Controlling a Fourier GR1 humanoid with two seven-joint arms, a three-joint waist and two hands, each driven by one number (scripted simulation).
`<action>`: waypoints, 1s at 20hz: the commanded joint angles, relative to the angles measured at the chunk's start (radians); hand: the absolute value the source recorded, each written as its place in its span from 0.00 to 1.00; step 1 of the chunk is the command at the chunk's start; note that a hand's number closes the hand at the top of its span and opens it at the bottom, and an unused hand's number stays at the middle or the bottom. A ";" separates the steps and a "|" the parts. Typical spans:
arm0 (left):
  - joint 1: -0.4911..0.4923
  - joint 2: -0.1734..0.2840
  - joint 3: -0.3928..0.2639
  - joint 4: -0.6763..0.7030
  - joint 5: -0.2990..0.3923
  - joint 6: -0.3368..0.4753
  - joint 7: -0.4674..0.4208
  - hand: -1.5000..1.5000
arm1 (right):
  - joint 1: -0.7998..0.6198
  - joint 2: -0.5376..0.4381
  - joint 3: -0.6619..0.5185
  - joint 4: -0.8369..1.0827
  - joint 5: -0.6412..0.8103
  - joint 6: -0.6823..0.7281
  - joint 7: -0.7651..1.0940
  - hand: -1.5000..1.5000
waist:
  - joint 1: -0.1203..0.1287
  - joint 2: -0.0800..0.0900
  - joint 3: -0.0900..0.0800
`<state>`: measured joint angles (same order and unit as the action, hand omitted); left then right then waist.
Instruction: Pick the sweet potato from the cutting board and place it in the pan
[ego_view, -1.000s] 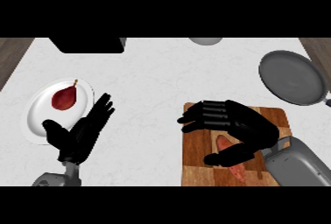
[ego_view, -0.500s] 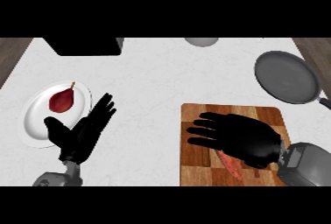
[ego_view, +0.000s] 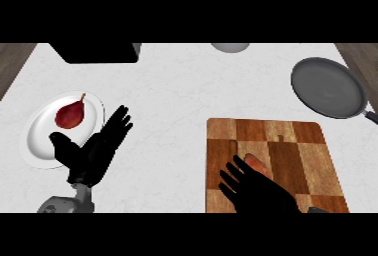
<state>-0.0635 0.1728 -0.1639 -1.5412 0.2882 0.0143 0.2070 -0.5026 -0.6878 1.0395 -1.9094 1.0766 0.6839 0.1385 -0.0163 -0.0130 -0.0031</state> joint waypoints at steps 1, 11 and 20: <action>-0.026 0.010 0.040 0.064 0.029 -0.051 -0.046 0.50 | 0.074 0.073 0.101 -0.039 0.100 0.166 0.173 0.00 | 0.001 0.009 0.001; -0.036 -0.016 0.042 0.008 -0.003 -0.046 0.010 0.50 | 0.236 0.173 0.128 0.004 0.283 0.141 0.272 0.00 | 0.014 0.012 0.003; 0.034 -0.013 0.051 -0.034 0.006 -0.084 0.011 0.50 | 0.164 0.136 0.047 0.098 0.383 0.055 0.173 0.00 | 0.021 0.013 0.003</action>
<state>-0.0421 0.1350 -0.1531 -1.5788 0.2565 -0.0194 0.2233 -0.3228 -0.5773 1.1286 -1.8772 1.4287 0.7666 0.3429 0.0017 -0.0008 -0.0001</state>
